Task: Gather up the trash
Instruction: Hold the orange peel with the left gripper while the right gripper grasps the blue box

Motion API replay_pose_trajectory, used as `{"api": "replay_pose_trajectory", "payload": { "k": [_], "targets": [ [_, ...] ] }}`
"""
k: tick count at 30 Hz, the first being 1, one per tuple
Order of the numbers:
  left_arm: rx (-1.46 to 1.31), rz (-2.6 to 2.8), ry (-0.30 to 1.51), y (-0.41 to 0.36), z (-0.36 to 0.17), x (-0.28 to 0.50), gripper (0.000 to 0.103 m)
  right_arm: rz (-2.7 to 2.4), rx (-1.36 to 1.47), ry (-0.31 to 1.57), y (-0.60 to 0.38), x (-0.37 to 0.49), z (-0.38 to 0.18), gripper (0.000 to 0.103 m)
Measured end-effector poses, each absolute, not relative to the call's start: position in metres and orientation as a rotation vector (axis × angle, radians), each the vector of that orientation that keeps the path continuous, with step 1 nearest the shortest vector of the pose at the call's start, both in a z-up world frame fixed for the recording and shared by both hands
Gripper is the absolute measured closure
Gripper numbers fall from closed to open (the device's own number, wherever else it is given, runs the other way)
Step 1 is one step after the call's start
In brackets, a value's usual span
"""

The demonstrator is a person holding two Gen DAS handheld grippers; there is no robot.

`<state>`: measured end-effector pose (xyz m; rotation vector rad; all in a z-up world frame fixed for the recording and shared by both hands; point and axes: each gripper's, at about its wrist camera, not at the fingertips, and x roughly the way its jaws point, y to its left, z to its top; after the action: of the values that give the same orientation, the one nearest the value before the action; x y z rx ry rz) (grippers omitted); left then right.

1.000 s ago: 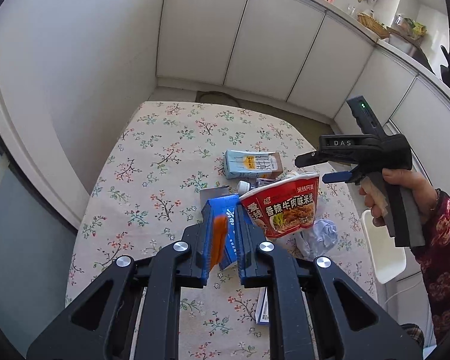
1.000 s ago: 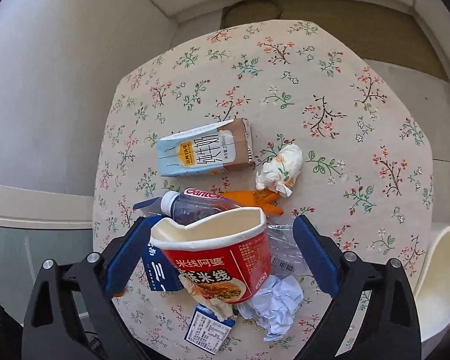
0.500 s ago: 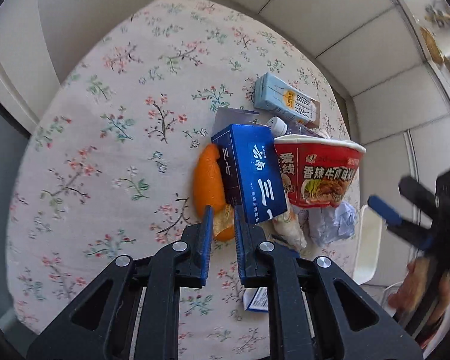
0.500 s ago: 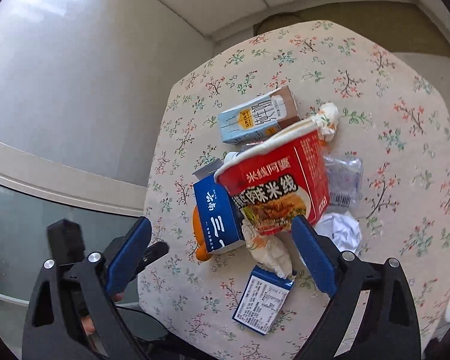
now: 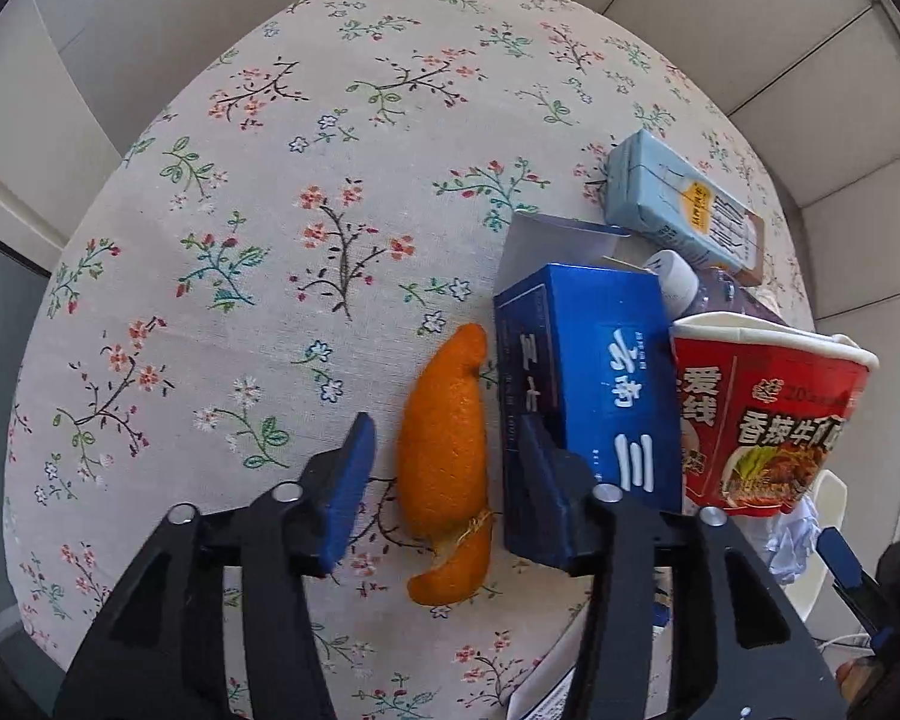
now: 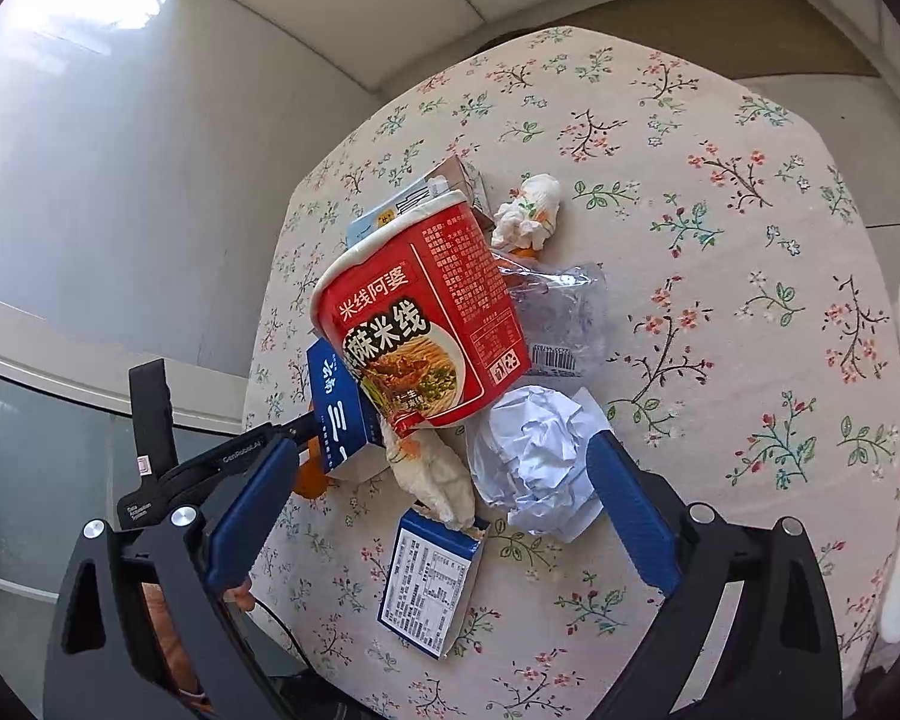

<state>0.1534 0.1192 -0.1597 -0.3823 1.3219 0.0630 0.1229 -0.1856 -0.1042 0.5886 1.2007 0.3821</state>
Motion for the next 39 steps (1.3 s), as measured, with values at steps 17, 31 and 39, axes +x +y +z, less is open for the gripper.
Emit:
{"api": "replay_pose_trajectory", "payload": {
  "k": [17, 31, 39],
  "targets": [
    [-0.301, -0.024, 1.252, 0.131, -0.122, 0.121, 0.088, 0.527, 0.479, 1.256, -0.119, 0.120, -0.098, 0.009],
    [-0.287, 0.035, 0.899, 0.183, -0.003, 0.073, 0.088, 0.498, 0.170, 1.349, -0.010, 0.172, -0.121, 0.009],
    [-0.313, 0.018, 0.893, 0.183, 0.000, 0.073, 0.088, 0.466, 0.002, 1.368, 0.027, 0.188, -0.141, 0.009]
  ]
}}
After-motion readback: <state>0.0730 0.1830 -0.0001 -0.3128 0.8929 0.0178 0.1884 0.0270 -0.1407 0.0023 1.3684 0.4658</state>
